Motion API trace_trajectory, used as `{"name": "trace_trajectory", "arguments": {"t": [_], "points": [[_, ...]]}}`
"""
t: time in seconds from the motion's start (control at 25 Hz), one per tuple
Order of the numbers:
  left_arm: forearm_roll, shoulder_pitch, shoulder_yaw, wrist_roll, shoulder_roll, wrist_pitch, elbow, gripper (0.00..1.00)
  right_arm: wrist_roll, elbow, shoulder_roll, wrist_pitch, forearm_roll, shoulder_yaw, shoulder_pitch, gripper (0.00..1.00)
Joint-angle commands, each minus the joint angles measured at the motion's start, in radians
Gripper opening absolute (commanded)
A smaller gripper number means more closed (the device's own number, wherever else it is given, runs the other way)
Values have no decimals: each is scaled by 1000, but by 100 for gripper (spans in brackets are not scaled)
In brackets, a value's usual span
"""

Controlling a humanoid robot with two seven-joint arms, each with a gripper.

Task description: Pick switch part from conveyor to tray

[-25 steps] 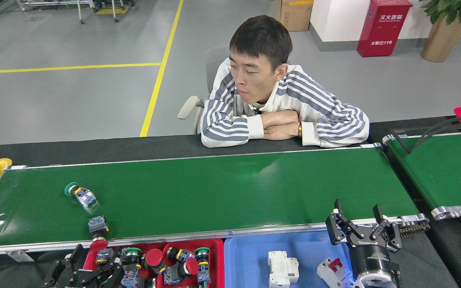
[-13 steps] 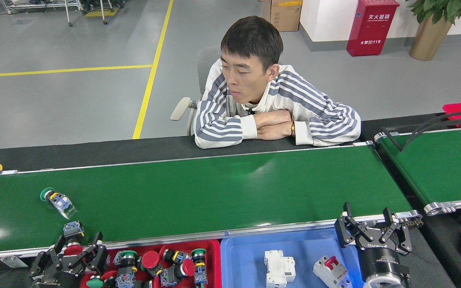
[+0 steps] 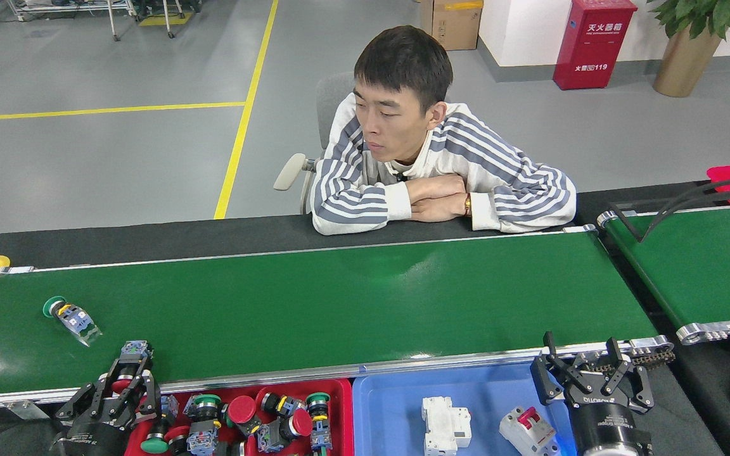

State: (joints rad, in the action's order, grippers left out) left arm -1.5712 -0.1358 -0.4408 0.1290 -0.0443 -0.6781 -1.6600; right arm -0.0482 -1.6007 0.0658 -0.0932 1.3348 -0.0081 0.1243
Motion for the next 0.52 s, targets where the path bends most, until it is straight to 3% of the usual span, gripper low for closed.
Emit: {"name": "trace_trajectory", "arguments": {"t": [0.0, 0.04, 0.08, 0.12, 0.32, 0.48], "points": [[49, -67, 1, -8, -11, -107, -93, 47, -5, -35, 22, 35, 1, -1, 17, 100], [60, -96, -2, -6, -26, -107, -115, 67, -5, -44, 29, 52, -2, -4, 29, 100], [65, -116, -6, -6, -54, -107, -119, 96, -5, -58, 37, 70, -5, -13, 43, 100], [65, -131, -6, -6, -77, -107, -119, 100, -5, -64, 40, 78, -8, -19, 52, 100], [65, -140, -15, -8, -86, -107, -119, 100, 2, -73, 57, 124, -48, -46, 58, 100], [65, -134, -125, -9, -88, -107, -118, 100, 2, -81, 97, 245, -88, -55, 60, 100]]}}
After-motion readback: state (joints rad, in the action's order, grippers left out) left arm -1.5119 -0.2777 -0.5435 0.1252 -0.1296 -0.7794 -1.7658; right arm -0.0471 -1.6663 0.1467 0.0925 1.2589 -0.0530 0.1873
